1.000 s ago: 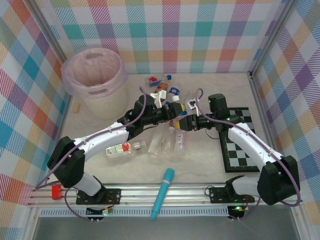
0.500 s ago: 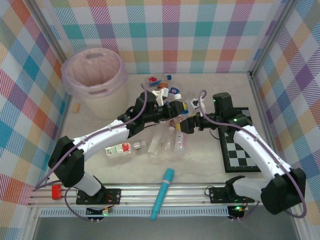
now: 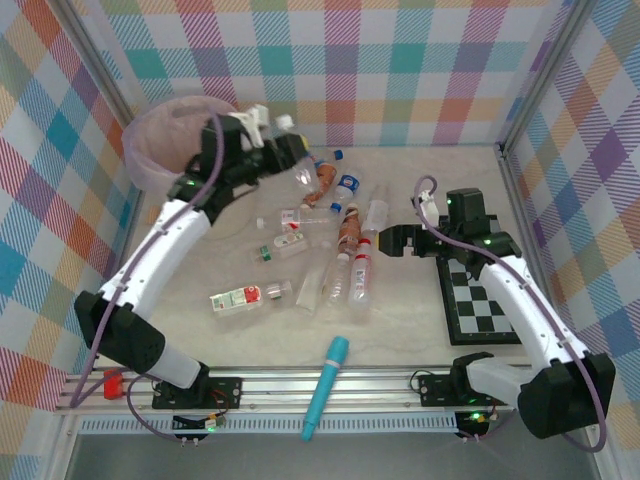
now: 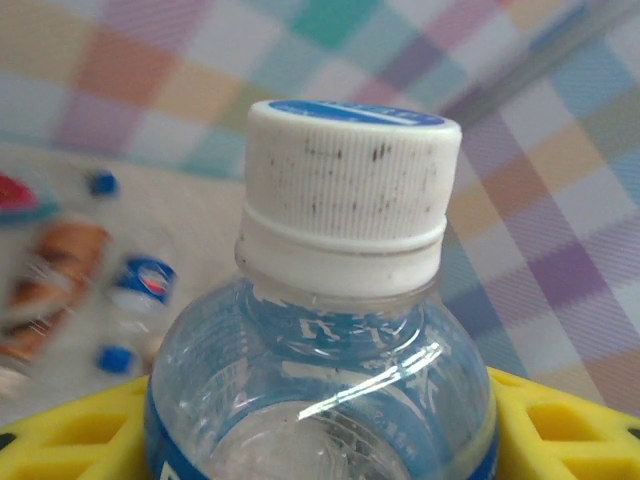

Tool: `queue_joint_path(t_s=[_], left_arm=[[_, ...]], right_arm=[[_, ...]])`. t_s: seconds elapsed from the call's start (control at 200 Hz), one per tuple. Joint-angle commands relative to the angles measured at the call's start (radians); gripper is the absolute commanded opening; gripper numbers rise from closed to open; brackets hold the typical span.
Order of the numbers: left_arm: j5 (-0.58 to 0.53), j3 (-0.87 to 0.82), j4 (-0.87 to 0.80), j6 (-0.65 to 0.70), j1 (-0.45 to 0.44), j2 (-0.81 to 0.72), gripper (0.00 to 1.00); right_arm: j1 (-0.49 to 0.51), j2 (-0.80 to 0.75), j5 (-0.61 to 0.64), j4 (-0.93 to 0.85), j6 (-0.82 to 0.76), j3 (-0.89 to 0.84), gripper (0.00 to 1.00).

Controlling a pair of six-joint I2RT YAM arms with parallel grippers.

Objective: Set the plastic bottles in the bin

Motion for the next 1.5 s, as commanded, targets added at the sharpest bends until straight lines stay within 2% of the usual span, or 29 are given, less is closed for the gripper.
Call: queue_joint_path(t_s=[0.0,0.085,0.205,0.435,0.67,0.88,1.205,1.495], left_arm=[[-0.009,0.085,-0.105,0.101,0.109,-0.049,0.19],[-0.048,0.123,-0.105,0.110,0.210,-0.061,0.14],[-0.116,0.142,-0.089,0.116,0.303,-0.051,0.00],[-0.236,0.240,-0.174,0.191,0.388,0.100,0.00],[-0.306,0.387,-0.316,0.299,0.401,0.294,0.00],[-0.263,0.487,-0.460,0.389,0.401,0.445,0.00],[-0.191,0.494,-0.583,0.492,0.402,0.576,0.00],[-0.175,0.445,-0.572,0.511,0.402,0.640,0.00]], right_arm=[[-0.007,0.015,0.061,-0.022,0.041,-0.020,0.99],[-0.007,0.006,0.084,-0.036,0.035,-0.021,0.99],[-0.007,-0.004,0.099,-0.050,0.020,-0.026,0.99],[-0.007,-0.036,0.102,-0.057,0.024,-0.058,1.00],[-0.007,-0.067,0.125,-0.081,0.021,-0.085,1.00],[-0.007,-0.068,0.142,-0.088,0.024,-0.090,0.99],[-0.007,-0.056,0.150,-0.085,0.036,-0.088,0.99],[-0.007,-0.057,0.183,-0.085,0.072,-0.091,0.99]])
